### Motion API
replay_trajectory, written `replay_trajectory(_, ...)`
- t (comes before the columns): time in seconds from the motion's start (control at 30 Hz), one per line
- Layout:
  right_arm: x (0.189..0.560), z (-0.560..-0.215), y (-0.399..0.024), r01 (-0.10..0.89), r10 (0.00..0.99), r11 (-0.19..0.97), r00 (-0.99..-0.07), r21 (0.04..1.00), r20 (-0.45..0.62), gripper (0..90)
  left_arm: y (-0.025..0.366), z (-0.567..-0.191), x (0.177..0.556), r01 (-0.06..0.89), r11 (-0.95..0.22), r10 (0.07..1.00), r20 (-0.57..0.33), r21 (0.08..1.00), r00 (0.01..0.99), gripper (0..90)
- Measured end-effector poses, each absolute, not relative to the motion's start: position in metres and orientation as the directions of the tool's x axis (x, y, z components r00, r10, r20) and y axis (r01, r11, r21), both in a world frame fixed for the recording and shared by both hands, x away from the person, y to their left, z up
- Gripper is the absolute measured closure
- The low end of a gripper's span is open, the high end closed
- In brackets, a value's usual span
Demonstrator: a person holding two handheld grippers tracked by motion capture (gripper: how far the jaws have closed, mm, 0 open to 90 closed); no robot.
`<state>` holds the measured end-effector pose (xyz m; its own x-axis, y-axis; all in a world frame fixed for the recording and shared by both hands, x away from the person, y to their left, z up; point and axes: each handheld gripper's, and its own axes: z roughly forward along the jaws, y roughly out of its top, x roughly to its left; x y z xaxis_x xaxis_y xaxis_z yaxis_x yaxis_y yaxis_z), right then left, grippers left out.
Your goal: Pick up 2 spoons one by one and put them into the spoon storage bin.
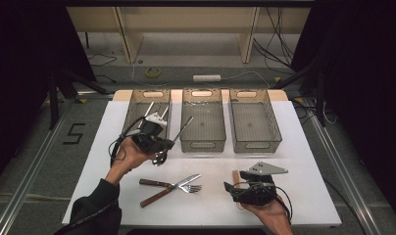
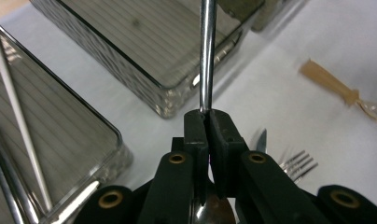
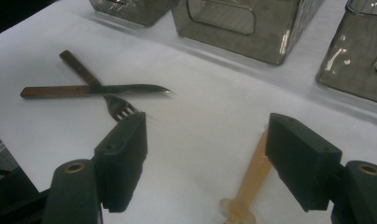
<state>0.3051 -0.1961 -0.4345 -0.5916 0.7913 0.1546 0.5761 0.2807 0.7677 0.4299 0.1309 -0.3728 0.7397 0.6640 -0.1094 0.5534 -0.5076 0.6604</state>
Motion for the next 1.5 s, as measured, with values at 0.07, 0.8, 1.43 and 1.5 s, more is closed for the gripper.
replay_trajectory(0.07,0.305,-0.435,-0.196,0.576,0.791,0.281,-0.592,0.768,0.155,30.6,0.130,-0.369,0.434,0.550,-0.506,0.667,-0.103,0.665,0.738,85.2)
replay_trajectory(0.8,0.305,-0.435,-0.196,0.574,0.791,0.279,-0.592,0.770,0.155,30.6,0.118,-0.358,0.472,0.566,-0.411,0.721,-0.125,0.715,0.681,85.3)
replay_trajectory(1.43,0.304,-0.435,-0.198,0.572,0.789,0.282,-0.595,0.770,0.153,30.5,0.085,-0.357,0.500,0.567,-0.379,0.738,-0.131,0.732,0.662,85.3)
replay_trajectory(1.5,0.304,-0.435,-0.197,0.572,0.788,0.281,-0.595,0.771,0.154,30.5,0.082,-0.358,0.503,0.569,-0.375,0.740,-0.134,0.732,0.659,85.3)
